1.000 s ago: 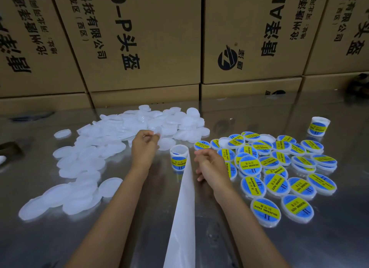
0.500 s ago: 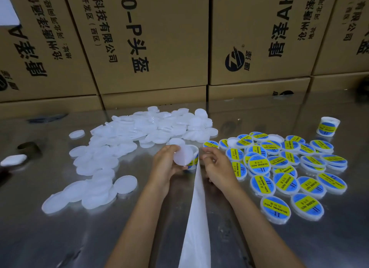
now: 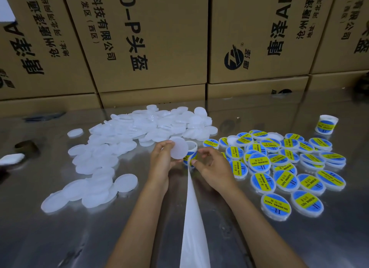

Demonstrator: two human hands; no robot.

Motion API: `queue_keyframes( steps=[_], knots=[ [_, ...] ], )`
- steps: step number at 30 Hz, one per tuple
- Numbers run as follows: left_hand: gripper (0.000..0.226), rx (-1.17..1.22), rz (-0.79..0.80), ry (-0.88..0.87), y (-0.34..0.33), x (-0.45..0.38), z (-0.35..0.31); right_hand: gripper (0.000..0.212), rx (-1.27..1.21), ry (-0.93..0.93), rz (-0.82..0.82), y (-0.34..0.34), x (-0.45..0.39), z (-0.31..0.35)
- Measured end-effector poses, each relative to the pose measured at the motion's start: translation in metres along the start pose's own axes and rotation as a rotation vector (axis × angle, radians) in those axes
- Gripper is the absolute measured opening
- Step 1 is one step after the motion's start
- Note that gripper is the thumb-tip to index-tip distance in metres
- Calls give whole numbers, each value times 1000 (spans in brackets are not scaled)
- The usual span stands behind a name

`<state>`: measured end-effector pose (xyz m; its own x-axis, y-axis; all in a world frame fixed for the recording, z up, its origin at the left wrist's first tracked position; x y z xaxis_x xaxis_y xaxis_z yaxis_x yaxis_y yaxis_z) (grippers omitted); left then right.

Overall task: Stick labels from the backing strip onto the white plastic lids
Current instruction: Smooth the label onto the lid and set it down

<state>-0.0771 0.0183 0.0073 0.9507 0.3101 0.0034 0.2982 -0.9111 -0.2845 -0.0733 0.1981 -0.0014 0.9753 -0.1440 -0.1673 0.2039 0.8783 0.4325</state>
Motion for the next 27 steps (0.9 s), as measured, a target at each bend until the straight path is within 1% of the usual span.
queue_keyframes(
  steps=[2,4,7,9,13,19,23,27],
  knots=[
    [9,11,18,14,-2,1,3,46,13,-38,9,-2,-2,-3],
    [10,7,33,14,-4,2,4,47,38,-50,13,-3,-3,-4],
    [12,-20,7,-26,-3,3,0,29,20,-47,-20,0,-3,-5],
    [11,-42,-5,-101,-3,3,-9,23,-4,-46,-47,3,-2,-5],
    [12,-84,48,-207,-10,6,-21,28,-38,-48,-76,6,-1,-3],
    [15,-204,147,-244,-24,9,-15,36,-41,-93,-120,9,-2,-6],
    [12,-229,159,-271,-24,10,-14,39,-70,-94,-106,9,0,-7],
    [7,-236,182,-263,-24,9,-11,32,-94,-83,-7,6,4,-5]
  ],
)
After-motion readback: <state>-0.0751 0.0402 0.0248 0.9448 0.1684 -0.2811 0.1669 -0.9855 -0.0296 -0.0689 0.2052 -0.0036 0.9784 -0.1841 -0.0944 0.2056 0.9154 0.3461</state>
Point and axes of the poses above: each hand's wrist, its own x-axis away from the middle knuckle, its own y-axis out of the back of the hand, z = x × y, the point moved 9 cm from there along -x, towards the middle knuckle, and after that the axes turned 3 degrees about -y, right-handed, at the moved point
